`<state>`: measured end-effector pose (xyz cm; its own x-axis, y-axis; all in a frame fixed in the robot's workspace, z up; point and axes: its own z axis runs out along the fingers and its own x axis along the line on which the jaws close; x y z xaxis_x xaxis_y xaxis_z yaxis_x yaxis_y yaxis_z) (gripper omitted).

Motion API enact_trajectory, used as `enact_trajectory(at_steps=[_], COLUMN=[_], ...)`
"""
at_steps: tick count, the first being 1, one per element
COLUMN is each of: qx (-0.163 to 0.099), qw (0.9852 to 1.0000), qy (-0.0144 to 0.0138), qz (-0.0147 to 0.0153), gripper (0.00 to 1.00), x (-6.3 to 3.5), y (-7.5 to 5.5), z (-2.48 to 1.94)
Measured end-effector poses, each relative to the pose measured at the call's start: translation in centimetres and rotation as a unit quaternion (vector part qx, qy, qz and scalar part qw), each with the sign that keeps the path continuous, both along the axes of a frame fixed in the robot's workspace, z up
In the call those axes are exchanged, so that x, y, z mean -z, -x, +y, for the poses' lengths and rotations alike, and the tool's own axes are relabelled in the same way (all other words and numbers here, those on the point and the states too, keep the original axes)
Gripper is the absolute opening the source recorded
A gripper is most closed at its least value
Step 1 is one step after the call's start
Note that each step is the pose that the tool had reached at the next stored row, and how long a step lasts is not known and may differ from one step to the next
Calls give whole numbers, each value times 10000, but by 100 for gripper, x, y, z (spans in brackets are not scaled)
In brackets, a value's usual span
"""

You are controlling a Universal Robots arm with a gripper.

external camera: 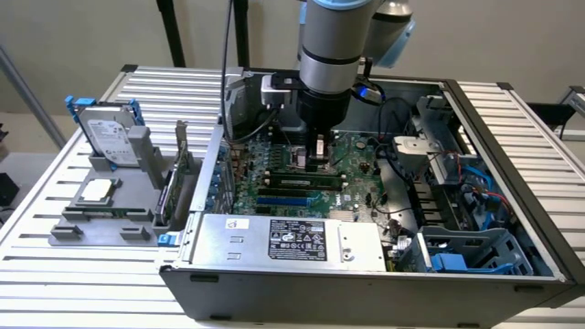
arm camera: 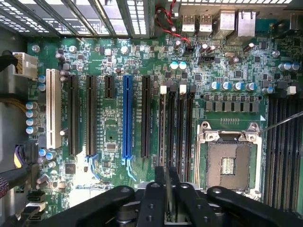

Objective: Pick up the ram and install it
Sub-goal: 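Insert the ram into the slot, then press down the ram until it locks into place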

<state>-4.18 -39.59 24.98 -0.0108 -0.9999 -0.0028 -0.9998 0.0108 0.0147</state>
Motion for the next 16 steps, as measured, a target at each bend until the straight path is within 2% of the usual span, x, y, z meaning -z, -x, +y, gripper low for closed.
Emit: enact_trajectory(at_steps=[2, 16], qx=[0, 0], qw=[10000, 10000], qy=[1, 1], qz=[0, 0], gripper=[11, 11], x=[0, -1], y=[0, 0], z=[0, 0])
